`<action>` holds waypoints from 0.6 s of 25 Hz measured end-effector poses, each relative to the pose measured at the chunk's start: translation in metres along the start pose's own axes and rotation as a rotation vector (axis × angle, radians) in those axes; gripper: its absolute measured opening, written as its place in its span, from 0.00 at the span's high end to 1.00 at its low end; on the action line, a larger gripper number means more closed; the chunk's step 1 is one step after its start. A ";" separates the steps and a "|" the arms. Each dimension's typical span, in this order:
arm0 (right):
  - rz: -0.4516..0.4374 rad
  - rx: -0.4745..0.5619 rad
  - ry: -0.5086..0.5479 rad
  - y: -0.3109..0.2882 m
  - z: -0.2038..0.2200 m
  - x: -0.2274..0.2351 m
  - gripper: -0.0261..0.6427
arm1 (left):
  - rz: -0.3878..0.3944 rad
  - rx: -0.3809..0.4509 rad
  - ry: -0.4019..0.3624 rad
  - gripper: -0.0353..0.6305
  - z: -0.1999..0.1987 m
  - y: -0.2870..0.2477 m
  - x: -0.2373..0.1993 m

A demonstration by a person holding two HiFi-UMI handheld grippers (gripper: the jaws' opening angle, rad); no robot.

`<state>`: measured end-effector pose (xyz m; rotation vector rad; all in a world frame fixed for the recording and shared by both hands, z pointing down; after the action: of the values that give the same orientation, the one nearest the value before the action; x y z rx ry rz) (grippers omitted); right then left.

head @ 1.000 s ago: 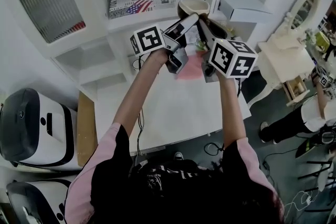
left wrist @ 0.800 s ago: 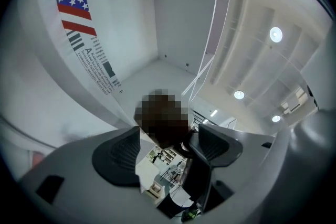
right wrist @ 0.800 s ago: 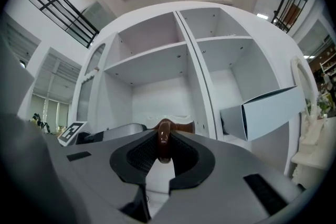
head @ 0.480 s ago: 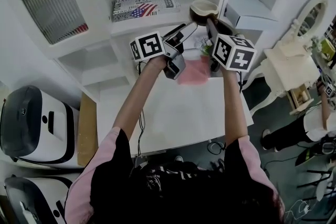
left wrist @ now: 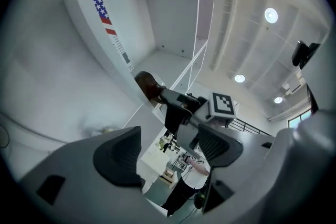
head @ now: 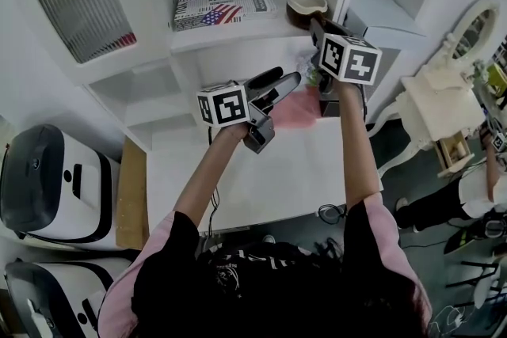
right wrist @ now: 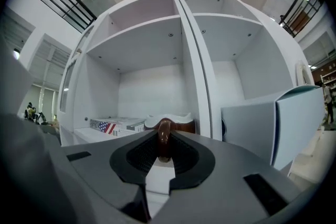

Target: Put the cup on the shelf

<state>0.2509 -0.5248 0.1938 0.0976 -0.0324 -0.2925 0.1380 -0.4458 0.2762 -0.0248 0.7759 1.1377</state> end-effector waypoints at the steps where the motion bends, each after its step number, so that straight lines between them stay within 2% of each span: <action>1: 0.004 -0.011 0.001 -0.004 0.001 0.002 0.84 | -0.005 -0.006 0.000 0.42 0.006 0.006 0.001; 9: 0.036 -0.056 0.007 -0.034 0.004 0.006 0.84 | -0.016 -0.022 0.005 0.42 0.041 0.057 0.010; 15: 0.060 -0.071 0.014 -0.048 0.005 0.006 0.84 | -0.056 -0.025 0.014 0.42 0.057 0.094 0.009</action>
<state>0.2426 -0.5727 0.1943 0.0282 -0.0111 -0.2322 0.0931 -0.3740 0.3472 -0.0748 0.7686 1.0954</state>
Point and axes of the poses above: the fingertips, and each gripper's own axes: y backward along the fingers, x to its right, z out of its underside, the point moved 3 cm from there along y, backward along the fingers, and after that the axes turned 8 degrees about x, right-handed, at the moved point
